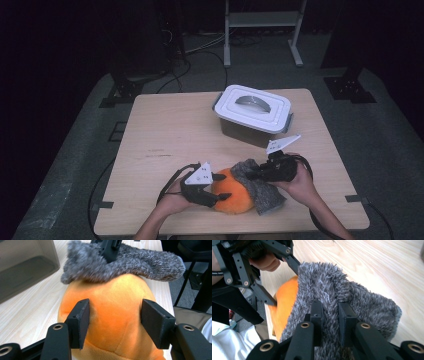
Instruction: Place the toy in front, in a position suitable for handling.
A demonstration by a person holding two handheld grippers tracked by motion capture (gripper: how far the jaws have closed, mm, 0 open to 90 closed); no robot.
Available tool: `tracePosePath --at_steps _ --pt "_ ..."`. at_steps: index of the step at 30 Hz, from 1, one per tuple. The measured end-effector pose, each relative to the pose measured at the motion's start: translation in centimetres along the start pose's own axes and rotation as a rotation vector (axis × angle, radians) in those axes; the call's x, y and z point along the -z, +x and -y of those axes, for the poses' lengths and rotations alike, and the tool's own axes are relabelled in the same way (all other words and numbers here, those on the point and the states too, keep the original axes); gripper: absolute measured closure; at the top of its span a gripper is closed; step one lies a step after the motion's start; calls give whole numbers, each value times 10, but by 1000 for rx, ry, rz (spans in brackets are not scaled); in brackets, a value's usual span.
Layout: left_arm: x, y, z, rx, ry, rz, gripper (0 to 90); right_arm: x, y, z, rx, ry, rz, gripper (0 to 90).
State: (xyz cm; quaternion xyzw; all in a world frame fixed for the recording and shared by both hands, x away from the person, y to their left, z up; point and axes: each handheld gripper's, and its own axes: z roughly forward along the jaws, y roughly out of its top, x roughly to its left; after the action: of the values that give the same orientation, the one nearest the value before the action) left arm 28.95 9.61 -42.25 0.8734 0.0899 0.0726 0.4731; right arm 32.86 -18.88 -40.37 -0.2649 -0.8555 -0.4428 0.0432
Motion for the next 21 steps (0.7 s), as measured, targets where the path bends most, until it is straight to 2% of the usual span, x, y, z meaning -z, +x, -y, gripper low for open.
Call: tracePosePath --at_steps 9,12,16,21 --pt "3 9 8 44 8 -12 409 15 -7 28 -57 -4 17 760" --pt "4 11 10 55 11 -17 410 18 -7 32 -66 -13 22 761" --pt "4 13 12 70 9 -21 410 20 4 21 -26 -49 1 761" --pt "7 18 17 93 11 -26 410 14 16 8 33 -42 -2 761"
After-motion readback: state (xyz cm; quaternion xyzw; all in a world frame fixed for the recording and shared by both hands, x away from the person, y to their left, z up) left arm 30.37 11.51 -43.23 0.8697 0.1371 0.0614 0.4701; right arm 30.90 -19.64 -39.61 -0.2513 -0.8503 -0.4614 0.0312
